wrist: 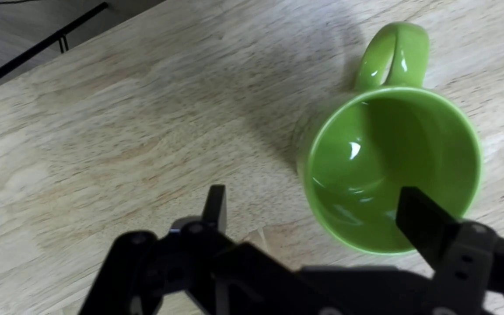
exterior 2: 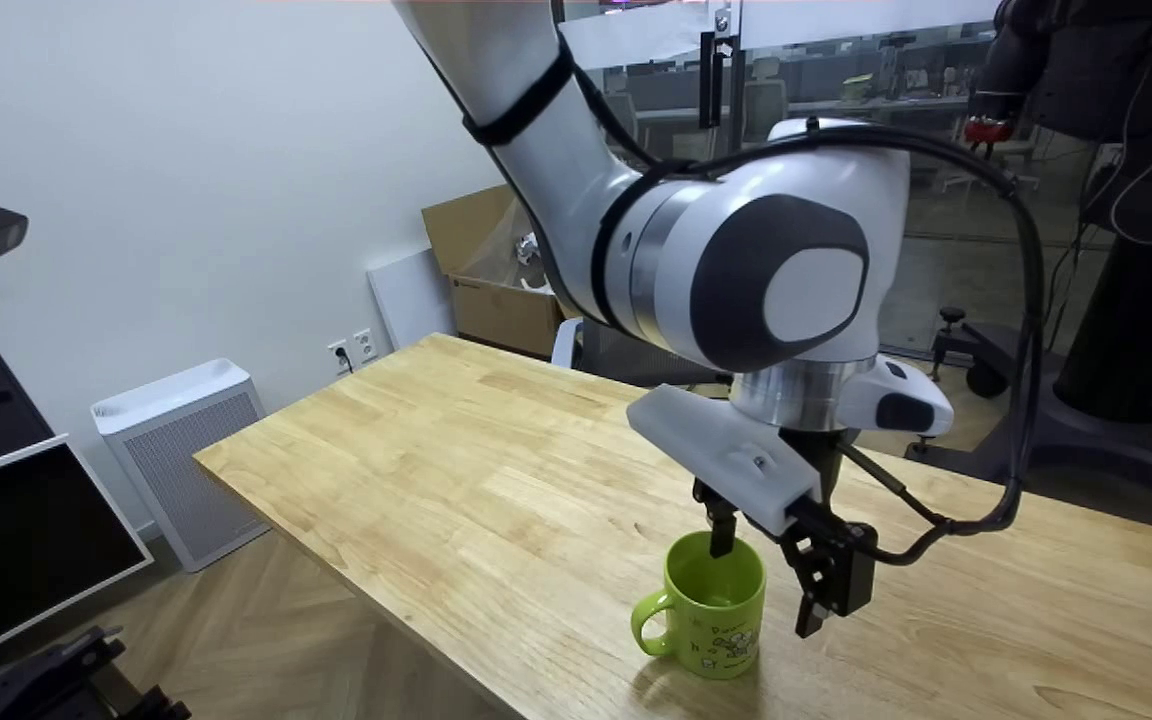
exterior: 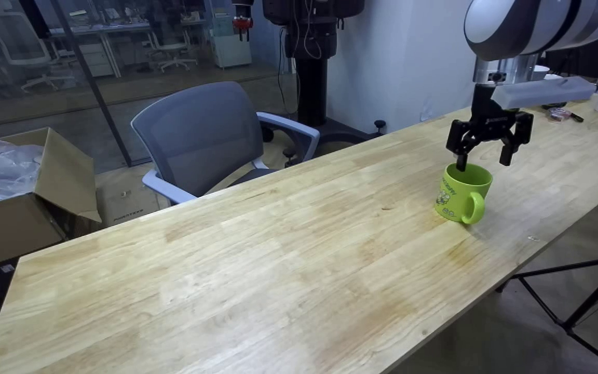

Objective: Move the cup to the left

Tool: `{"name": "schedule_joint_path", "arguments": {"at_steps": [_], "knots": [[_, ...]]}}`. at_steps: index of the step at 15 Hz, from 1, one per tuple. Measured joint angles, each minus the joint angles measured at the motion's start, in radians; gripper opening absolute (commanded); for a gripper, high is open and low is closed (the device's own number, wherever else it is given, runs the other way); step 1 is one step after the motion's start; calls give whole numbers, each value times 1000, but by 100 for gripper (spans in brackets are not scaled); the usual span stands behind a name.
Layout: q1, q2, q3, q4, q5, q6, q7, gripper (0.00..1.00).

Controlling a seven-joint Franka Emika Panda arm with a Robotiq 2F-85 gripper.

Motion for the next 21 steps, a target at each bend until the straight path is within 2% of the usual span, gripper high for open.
{"name": "schedule_joint_path", "arguments": {"at_steps": [6,7,8,9,12,18,21], "knots": [[-9,25,0,0,1,23,-2,100],[-10,29,0,1,1,24,-2,75],[-11,33,0,1,1,24,-2,74],[-12,37,0,1,1,24,-2,68],[-12,51,0,3,1,24,-2,45],[-12,78,0,3,0,24,-2,5],[-7,82,0,4,-1,24,-1,0]]}}
